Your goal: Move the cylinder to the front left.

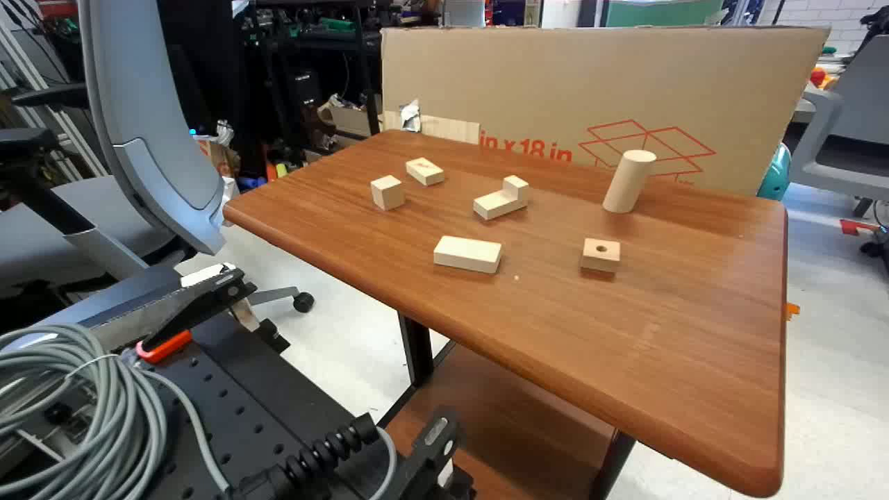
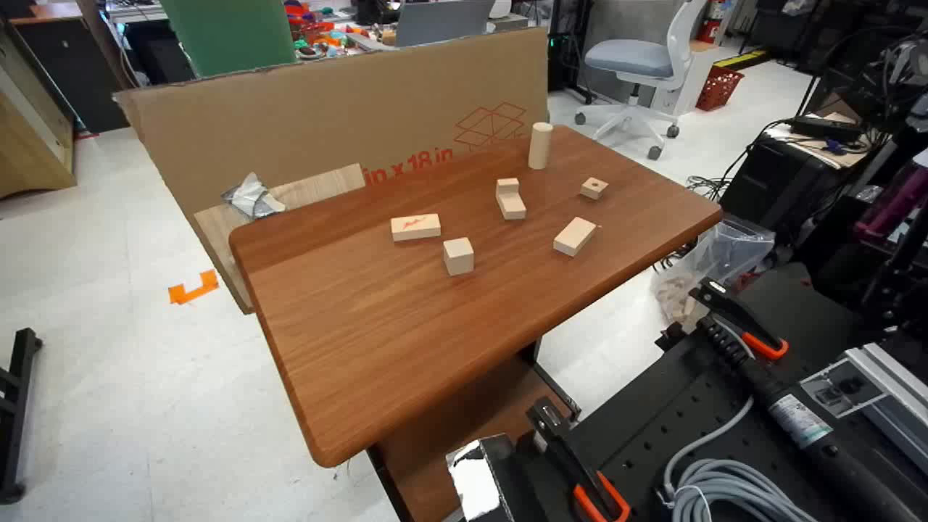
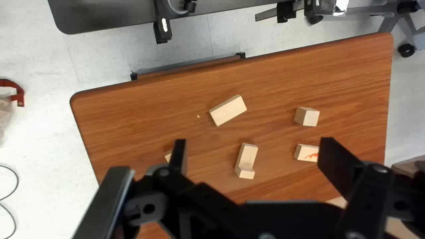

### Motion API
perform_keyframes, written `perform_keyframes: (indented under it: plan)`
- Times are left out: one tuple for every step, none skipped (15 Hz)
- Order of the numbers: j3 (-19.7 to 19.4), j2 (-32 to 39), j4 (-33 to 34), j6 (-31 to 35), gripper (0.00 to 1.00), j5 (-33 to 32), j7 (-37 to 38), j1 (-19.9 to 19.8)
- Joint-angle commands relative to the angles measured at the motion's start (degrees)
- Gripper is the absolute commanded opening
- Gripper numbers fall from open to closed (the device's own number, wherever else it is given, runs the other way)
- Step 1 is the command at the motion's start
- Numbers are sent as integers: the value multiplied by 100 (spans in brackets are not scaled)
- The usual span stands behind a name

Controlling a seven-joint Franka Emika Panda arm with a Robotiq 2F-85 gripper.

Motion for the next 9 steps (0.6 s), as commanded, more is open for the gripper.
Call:
perform_keyframes:
  plan:
    - [170,11,11,-16,100,34,-28,-179]
    - [170,11,11,-16,100,34,-28,-179]
    - [170,11,11,-16,100,34,-28,-179]
    - [170,11,11,-16,100,34,-28,-179]
    - [190,109,101,-49,100,85,22,-170]
    - [223,221,212,23,100,98,95,-176]
    - [263,268,239,238,100,41,114,-179]
    - [300,338,310,498,100,-24,113,-178]
    - [319,457,435,679,100,-26,122,-179]
